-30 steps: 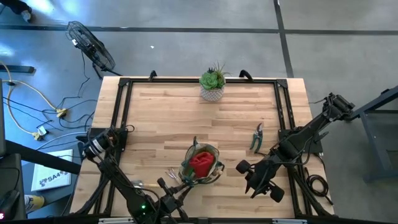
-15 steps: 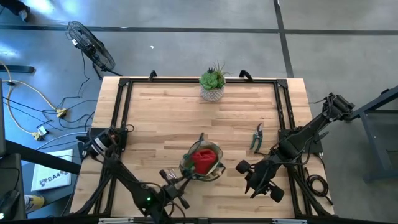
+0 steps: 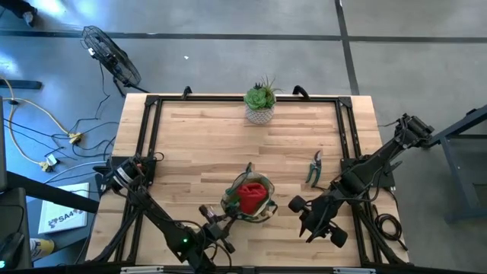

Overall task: Pick & Place Garden tools in Gardening bag
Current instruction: Put the green shear scissors into the white gardening bag

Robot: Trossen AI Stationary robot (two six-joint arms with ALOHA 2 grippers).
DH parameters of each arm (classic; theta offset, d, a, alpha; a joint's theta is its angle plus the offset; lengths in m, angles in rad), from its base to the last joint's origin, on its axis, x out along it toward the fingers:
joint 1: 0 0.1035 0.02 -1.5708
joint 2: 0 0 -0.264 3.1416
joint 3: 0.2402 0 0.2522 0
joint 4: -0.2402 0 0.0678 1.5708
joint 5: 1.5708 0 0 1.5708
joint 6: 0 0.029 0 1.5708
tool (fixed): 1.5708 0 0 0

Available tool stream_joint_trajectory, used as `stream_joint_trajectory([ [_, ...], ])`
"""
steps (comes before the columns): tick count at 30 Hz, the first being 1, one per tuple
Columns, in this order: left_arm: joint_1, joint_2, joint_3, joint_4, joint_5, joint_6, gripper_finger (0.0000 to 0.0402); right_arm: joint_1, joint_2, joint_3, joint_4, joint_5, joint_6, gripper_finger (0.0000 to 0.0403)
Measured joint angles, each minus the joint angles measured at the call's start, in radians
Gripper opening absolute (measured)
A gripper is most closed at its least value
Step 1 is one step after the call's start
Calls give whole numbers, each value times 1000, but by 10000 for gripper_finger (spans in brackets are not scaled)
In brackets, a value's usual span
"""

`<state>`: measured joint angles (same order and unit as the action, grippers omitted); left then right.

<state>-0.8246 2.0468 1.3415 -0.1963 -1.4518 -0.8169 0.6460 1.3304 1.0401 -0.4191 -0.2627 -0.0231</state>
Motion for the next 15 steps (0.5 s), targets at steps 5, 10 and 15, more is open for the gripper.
stream_joint_trajectory([
  [5, 0, 0, -1, 12, -11, 0, 113, 0, 0, 0, -1, -1, 0, 97],
  [10, 0, 0, 1, 15, -19, -35, 132, 2, 0, 0, -2, -1, 6, 97],
  [15, 0, -6, 2, 14, -30, -45, 134, 2, 0, 0, -3, 0, 29, 97],
])
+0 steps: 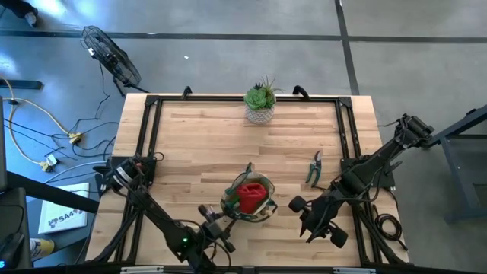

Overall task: Pick & Place Garden tools in Gardening bag
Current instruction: Put the green shear scissors into the white gardening bag

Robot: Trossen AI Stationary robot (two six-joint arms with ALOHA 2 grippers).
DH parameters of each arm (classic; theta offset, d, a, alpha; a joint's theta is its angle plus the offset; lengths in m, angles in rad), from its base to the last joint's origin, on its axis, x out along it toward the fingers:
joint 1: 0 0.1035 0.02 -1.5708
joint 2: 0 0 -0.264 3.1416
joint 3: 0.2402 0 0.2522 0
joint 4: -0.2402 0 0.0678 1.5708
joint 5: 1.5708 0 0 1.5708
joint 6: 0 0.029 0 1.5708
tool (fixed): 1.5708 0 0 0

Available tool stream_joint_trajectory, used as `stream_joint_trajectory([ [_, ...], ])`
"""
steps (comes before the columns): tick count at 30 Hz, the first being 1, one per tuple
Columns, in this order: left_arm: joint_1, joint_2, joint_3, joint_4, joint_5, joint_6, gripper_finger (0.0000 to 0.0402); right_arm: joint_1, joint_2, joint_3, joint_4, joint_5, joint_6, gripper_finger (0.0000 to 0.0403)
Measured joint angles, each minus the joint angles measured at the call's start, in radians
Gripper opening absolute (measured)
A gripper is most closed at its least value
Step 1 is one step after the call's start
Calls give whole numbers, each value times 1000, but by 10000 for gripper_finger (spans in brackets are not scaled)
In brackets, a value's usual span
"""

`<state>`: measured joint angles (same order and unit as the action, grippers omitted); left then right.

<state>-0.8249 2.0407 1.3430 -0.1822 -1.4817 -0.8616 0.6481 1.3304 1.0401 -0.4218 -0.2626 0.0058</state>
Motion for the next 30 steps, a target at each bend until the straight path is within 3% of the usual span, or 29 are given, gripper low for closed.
stream_joint_trajectory([
  [21, -13, -158, 1, 1, -61, 109, 136, 0, 0, 0, -17, 14, -24, 97],
  [24, -13, -202, 1, -1, -79, 138, 136, -1, 0, 0, -16, 96, -40, 97],
  [30, -13, -322, 2, -1, -76, 271, 136, -46, -10, 0, -17, 383, -102, 97],
])
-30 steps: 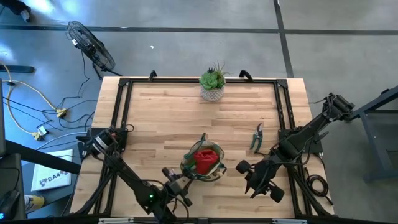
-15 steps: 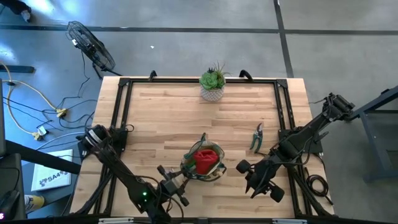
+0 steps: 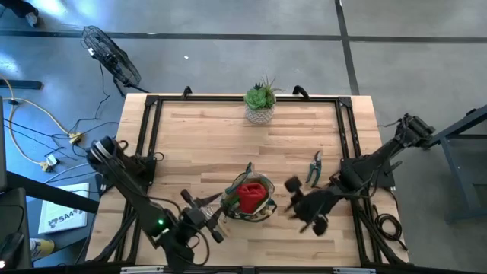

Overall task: Pick & Place Garden tools in Gardening bag
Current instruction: Put the green shear scissors into the white gardening bag

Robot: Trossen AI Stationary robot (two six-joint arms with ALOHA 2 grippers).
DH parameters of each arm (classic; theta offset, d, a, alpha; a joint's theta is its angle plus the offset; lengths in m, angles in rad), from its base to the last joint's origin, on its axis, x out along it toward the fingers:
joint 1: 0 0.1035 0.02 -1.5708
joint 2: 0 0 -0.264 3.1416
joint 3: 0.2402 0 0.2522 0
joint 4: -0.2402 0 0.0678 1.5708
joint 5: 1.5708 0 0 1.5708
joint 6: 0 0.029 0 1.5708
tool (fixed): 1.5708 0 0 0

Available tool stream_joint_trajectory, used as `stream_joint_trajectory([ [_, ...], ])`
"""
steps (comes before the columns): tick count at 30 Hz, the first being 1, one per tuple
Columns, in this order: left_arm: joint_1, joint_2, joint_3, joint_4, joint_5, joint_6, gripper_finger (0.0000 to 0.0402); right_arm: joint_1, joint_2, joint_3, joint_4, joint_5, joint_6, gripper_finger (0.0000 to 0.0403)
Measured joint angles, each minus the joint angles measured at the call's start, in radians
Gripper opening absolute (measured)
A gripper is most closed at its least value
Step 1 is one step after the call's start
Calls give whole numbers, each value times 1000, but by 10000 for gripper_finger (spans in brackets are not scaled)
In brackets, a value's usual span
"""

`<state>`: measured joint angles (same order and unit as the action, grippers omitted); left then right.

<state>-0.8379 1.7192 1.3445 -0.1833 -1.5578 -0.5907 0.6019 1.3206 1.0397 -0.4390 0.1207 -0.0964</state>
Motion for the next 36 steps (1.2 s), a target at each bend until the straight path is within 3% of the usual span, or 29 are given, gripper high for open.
stream_joint_trajectory([
  [4, 0, -63, 0, -5, 12, 121, 136, -75, -40, 0, -72, 113, -60, 97],
  [8, 0, -84, 1, -25, 37, 168, 136, -170, -93, 0, -223, 102, -33, 97],
  [17, 0, -87, 1, -51, 94, 111, 136, -315, -120, 0, -606, -177, -13, 97],
  [26, -20, -90, 1, -76, 264, 63, 136, -315, -62, -83, -561, -93, -28, 97],
  [32, -20, -90, 1, -181, 268, 37, 136, -337, -33, -179, -524, -73, 13, 99],
  [36, -5, -90, 0, -251, 248, -31, 136, -356, -11, -218, -515, -88, 95, 124],
])
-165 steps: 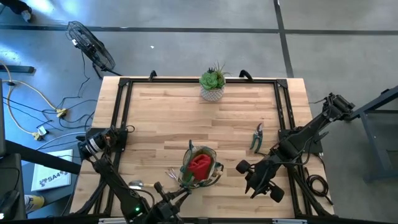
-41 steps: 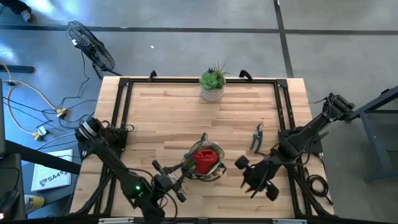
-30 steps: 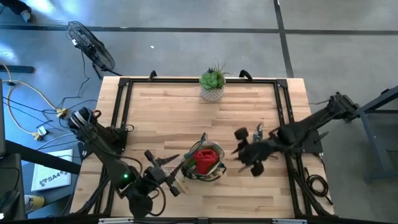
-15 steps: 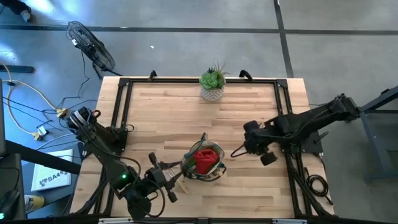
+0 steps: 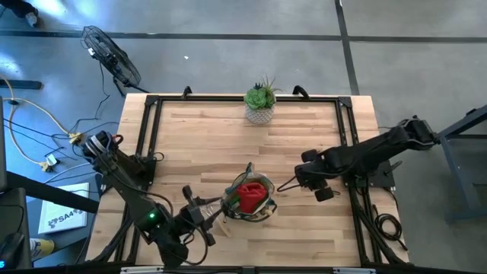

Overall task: Pick & Place Garden tools in Gardening bag
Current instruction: Put the green shear scissors into the white gardening bag

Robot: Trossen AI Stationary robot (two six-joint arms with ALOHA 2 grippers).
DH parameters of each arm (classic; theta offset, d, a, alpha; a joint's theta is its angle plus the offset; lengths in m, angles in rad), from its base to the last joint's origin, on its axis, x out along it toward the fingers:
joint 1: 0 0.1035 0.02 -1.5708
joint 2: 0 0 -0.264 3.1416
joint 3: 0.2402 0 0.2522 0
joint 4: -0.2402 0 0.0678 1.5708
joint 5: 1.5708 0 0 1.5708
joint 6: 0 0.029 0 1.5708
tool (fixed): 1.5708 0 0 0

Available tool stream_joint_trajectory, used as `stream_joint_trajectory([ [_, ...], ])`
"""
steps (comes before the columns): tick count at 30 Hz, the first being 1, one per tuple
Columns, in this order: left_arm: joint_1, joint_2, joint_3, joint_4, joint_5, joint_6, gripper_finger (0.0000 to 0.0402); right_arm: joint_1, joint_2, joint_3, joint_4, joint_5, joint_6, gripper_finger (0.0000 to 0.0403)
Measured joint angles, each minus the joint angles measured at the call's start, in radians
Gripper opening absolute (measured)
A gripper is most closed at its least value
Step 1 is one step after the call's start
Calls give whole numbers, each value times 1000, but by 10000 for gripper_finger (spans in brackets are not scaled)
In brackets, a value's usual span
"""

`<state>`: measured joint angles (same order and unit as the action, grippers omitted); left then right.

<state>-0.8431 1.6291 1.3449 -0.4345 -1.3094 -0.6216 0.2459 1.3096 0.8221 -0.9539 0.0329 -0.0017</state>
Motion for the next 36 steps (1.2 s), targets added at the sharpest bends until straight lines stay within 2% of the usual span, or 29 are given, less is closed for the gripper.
stream_joint_trajectory([
  [5, 25, 1, 0, -26, -21, -35, 136, -4, 12, -17, 6, -6, -48, 170],
  [8, 44, 1, 0, -34, -21, -36, 136, -4, 19, -24, 8, 12, -119, 180],
  [18, 105, 1, 0, -40, 148, -38, 136, -63, 129, -23, 41, 19, -317, 166],
  [36, 103, -10, -1, -40, 148, -5, 136, -122, 355, -20, 59, 10, -376, 163],
])
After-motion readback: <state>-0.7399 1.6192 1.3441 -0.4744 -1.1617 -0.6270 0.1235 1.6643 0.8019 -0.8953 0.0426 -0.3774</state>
